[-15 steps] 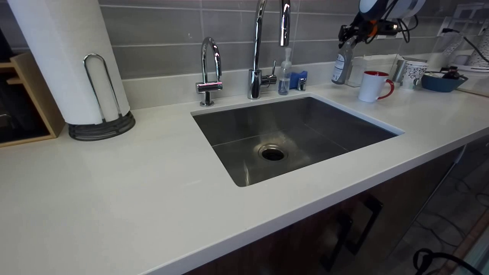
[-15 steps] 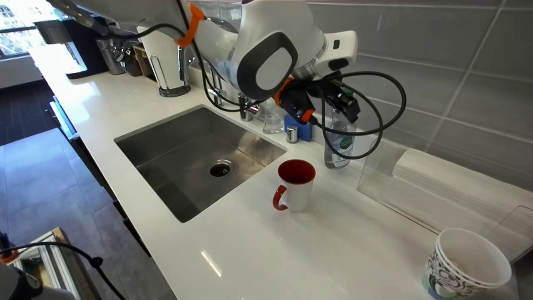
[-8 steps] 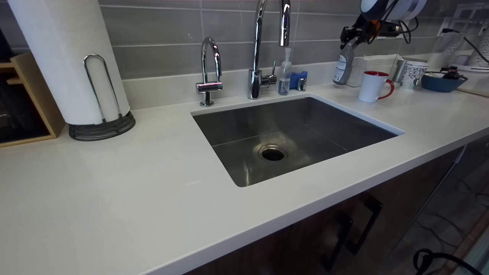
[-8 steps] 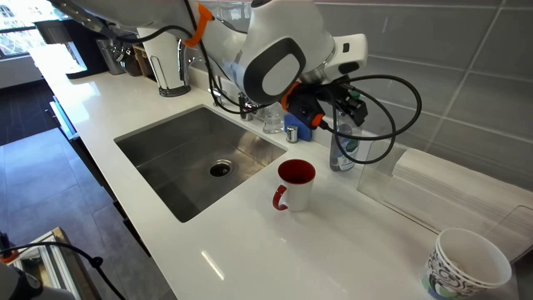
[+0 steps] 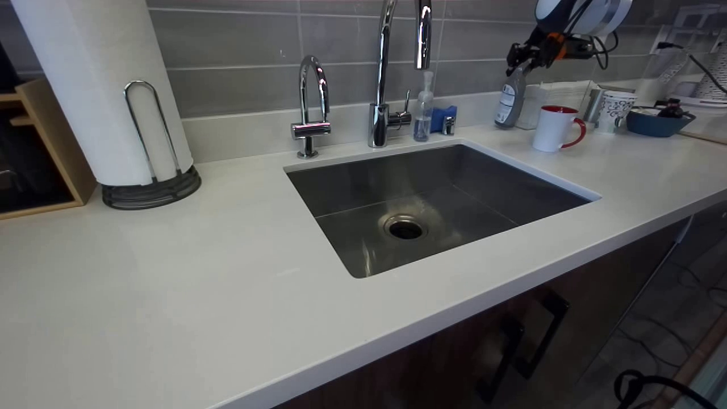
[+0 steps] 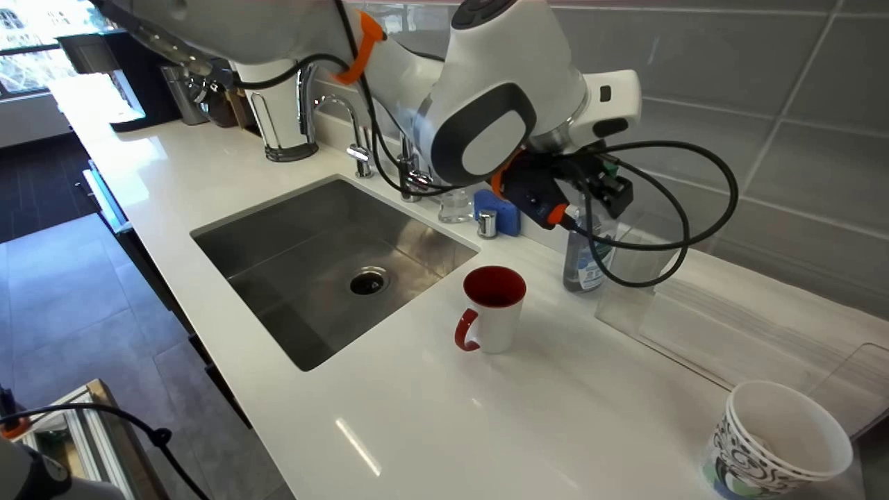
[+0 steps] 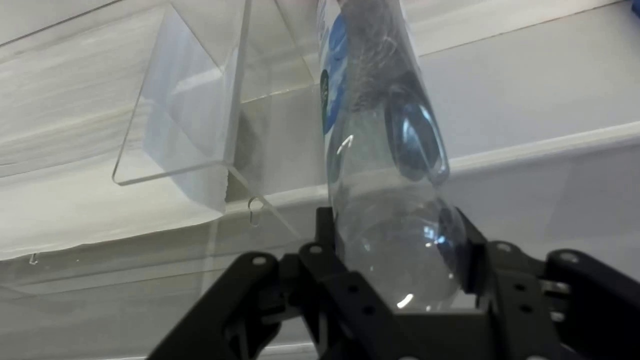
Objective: Move the dishwashing liquid to the right.
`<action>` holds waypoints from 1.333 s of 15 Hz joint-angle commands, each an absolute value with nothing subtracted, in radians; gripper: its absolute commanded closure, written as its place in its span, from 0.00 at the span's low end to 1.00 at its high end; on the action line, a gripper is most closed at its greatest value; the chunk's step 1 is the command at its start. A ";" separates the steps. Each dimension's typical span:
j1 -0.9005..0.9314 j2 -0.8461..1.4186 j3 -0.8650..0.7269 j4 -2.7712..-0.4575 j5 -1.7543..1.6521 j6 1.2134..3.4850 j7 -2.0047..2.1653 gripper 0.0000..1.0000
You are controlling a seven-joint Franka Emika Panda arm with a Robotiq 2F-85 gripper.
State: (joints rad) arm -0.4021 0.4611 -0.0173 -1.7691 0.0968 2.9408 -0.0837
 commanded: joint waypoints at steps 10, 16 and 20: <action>-0.408 0.451 -0.022 -1.707 0.113 2.801 -0.110 0.00; -0.253 0.315 -0.197 -1.749 0.014 2.433 0.085 0.00; -0.221 0.206 -0.138 -1.829 0.108 2.314 0.061 0.00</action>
State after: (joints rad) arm -0.2525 0.3054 -0.1687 -1.7330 0.0499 2.3700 0.0524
